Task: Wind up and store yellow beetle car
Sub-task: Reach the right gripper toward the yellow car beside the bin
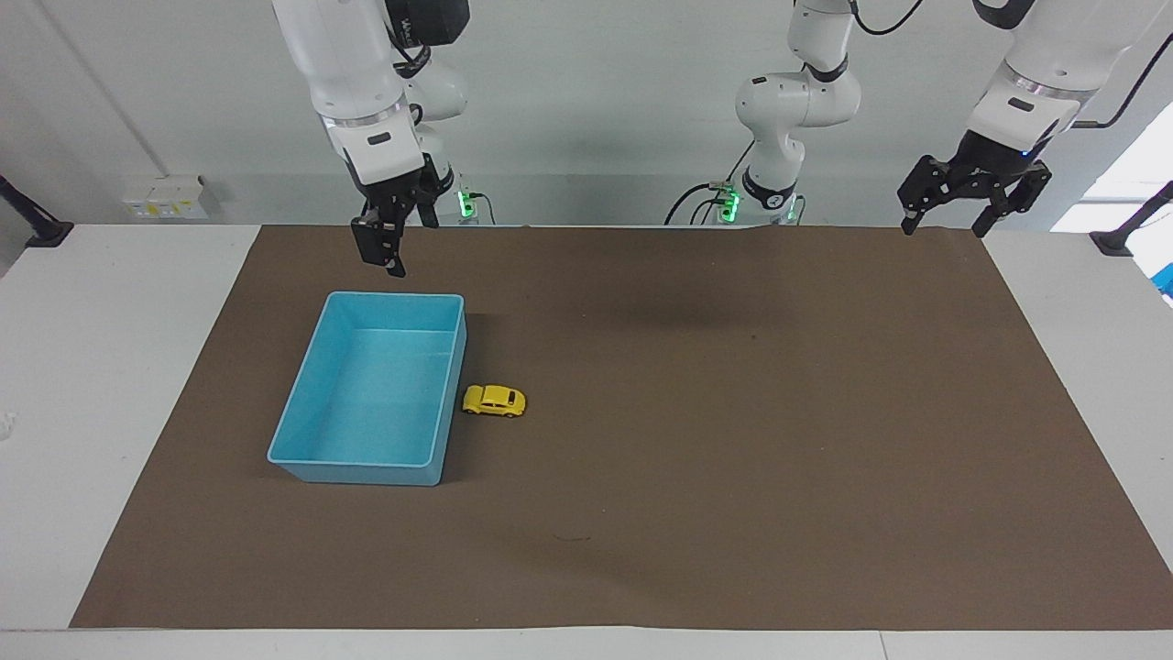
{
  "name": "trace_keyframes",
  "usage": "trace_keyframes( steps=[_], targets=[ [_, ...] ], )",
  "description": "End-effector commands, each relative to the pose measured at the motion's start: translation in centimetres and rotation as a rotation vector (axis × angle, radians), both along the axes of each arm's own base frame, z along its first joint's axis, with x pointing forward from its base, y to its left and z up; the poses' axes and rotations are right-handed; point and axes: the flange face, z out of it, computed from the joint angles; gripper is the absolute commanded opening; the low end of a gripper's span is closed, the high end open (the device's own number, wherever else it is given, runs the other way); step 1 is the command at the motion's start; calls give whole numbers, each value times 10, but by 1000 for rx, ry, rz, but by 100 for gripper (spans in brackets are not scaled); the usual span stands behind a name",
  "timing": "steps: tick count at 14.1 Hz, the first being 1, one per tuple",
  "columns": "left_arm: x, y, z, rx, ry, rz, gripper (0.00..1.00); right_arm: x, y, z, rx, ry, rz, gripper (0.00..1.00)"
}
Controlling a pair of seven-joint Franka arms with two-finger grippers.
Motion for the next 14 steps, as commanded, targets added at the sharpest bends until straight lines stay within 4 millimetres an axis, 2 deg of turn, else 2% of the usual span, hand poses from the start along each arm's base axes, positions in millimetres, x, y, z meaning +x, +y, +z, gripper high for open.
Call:
trace_keyframes(
  steps=[1,3,6,12,14],
  targets=[
    [-6,-6,4,-11,1,-16,100,12,19,-16,-13,27,59,100],
    [-8,-8,3,-10,15,-24,100,20,30,-36,-21,43,93,100],
    [-8,5,4,-10,13,0,100,38,45,-65,-40,27,231,100],
    [-8,3,4,-9,13,-4,100,43,47,-84,-45,3,286,100],
    [-8,4,4,-9,13,-3,100,41,46,-100,-45,-2,294,100]
  ],
)
